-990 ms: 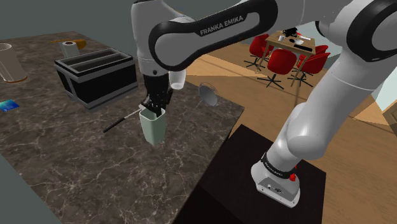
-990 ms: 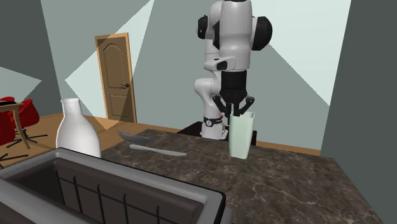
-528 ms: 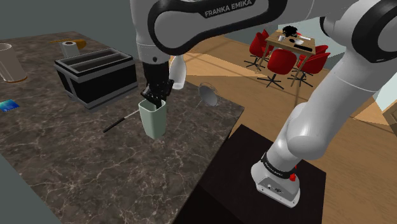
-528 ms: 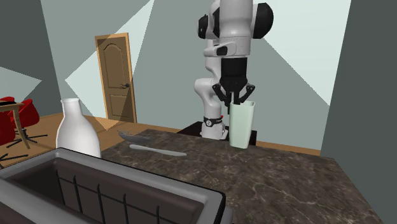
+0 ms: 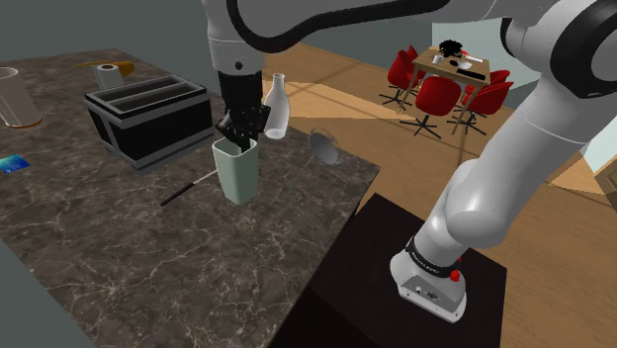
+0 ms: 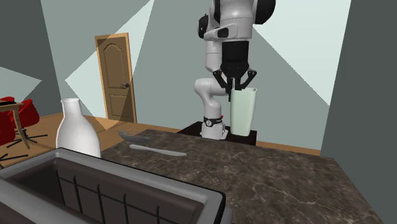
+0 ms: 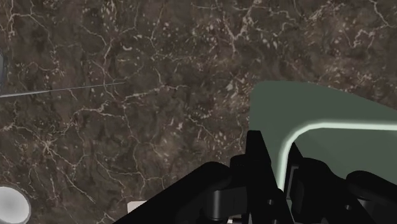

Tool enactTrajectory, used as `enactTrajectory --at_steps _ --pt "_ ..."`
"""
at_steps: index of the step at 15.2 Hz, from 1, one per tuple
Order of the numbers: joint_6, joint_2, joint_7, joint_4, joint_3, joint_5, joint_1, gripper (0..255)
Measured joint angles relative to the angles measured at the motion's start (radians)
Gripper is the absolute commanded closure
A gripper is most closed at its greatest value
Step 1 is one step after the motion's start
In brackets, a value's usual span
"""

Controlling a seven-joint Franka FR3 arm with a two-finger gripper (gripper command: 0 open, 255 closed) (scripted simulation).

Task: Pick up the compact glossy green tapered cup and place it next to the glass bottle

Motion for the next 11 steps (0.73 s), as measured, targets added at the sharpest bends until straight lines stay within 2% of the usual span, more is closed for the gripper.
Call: enactTrajectory --at_steps 11 --pt "-0.144 -0.002 0.005 0.142 -0.003 -0.001 -0.002 255"
